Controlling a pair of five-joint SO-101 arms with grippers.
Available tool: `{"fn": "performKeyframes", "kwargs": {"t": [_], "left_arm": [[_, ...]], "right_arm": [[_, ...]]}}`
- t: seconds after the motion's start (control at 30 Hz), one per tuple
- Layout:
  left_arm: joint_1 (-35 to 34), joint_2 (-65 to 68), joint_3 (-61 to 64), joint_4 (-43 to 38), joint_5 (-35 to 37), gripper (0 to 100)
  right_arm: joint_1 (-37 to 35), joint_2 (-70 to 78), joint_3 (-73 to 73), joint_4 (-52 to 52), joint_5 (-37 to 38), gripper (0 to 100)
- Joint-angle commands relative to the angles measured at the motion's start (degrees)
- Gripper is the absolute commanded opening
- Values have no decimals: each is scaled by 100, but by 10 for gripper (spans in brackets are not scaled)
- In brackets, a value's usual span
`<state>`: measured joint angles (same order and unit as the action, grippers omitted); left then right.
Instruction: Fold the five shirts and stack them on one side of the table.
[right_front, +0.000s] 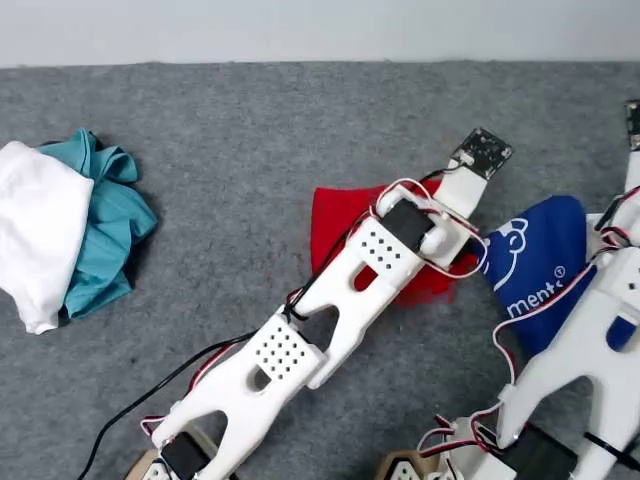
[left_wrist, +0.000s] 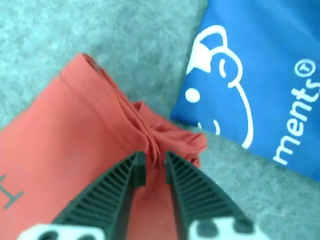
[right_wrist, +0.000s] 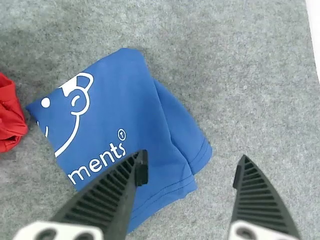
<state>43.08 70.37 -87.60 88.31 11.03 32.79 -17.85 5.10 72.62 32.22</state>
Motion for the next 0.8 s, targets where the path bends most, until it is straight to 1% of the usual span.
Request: {"fn": "performKeyframes", "kwargs": {"t": [0.0, 0.1, 0.2, 0.33, 0.43, 0.5, 0.57, 0.7, 0.77], "left_arm": [[0, -114, -295, -141, 18, 93], [-35, -123, -479, -141, 18, 106], [-369, -193, -910, -44, 9, 106], [-976, -844, -822, 255, 18, 106], [-1169, -1125, -778, 484, 18, 105], [-1257, -985, -611, 545, 9, 105], [-1275, -695, -514, 378, 9, 105], [-1257, -44, -655, -255, 9, 105], [-1257, 299, -743, -369, 0, 105]], "right_arm": [[57, -224, -220, 163, -53, 285], [57, -224, -220, 207, -53, 285], [57, -224, -220, 207, -53, 285], [57, -207, -202, 180, -53, 285], [-22, -180, -202, 163, -53, 285], [-119, -171, -202, 198, -53, 285], [-251, -180, -193, 207, -53, 285], [-409, -171, -185, 215, -53, 285], [-409, -180, -185, 215, -53, 285]]}}
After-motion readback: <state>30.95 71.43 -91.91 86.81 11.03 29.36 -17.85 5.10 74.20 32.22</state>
